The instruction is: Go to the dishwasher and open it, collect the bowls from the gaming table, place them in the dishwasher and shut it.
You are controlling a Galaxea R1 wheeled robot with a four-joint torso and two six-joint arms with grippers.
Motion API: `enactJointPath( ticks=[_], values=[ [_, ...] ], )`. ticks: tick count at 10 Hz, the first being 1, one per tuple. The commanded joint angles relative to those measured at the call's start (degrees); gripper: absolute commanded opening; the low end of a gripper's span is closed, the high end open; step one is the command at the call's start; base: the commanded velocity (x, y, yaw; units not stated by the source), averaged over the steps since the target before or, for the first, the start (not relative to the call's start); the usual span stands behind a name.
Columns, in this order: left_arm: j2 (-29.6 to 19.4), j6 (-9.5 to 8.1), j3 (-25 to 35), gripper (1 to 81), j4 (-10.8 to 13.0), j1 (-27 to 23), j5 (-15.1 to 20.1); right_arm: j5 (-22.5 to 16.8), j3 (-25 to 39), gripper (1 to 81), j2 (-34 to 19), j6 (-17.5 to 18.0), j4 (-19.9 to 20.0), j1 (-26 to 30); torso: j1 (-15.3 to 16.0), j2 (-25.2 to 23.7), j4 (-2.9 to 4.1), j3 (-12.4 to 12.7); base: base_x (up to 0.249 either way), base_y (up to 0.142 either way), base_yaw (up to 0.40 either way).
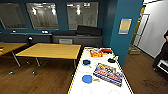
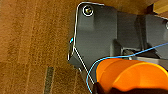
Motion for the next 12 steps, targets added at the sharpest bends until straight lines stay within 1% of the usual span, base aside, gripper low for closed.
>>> enactJointPath(
  ticks=[1, 2, 3, 4, 5, 8, 10, 12],
  values=[
    [0.38, 0.99, -1.40, 1.0, 3.95, -1.08, 2.90, -3.25, -3.27, 1.0, 0.75, -0.28, -2.60, 1.61, 0.02, 0.00, 0.00, 0.00, 0.000, 0.000, 0.000],
    [1.25, 0.99, -2.35, 1.0, 3.95, -0.99, 2.81, -3.42, -5.71, 1.0, 2.23, -0.28, -2.68, 1.61, 0.00, 0.00, 0.00, 0.02, 0.000, 0.000, 0.000],
    [2.05, 0.99, -3.59, 1.0, 3.95, -0.56, 1.05, -4.92, -8.72, 1.0, 4.00, -0.28, -3.21, 1.78, 0.00, 0.00, 0.00, 0.02, 0.000, 0.000, 0.000],
    [2.75, 0.90, -4.72, 1.0, 3.78, -0.55, -0.17, -5.26, -11.50, 1.0, 5.48, -0.28, -3.21, 1.70, 0.00, 0.00, 0.00, 0.02, 0.000, 0.000, 0.000],
    [3.02, 0.90, -5.96, 1.0, 3.34, -0.55, -0.27, -5.36, -13.98, 1.0, 6.89, -0.28, -3.30, 1.70, 0.00, 0.00, 0.00, 0.02, 0.000, 0.000, 0.000],
    [3.28, 0.81, -6.23, 1.0, 3.16, -0.55, -0.36, -5.36, -14.17, 1.0, 8.13, -0.28, -3.74, 1.61, 0.00, 0.00, 0.00, 0.04, 0.000, 0.000, 0.000],
    [3.46, 0.81, -6.23, 1.0, 3.25, -0.47, -0.36, -5.36, -14.34, 1.0, 9.62, -0.28, -5.05, 1.17, 0.04, 0.02, 0.00, 0.02, -0.067, 0.000, 0.000],
    [3.55, 0.81, -6.23, 1.0, 3.34, -0.55, -0.36, -5.36, -16.01, 1.0, 10.59, -0.29, -5.23, 0.90, -0.02, -0.02, 0.00, 0.04, -0.086, 0.000, 0.000]
  ],
)
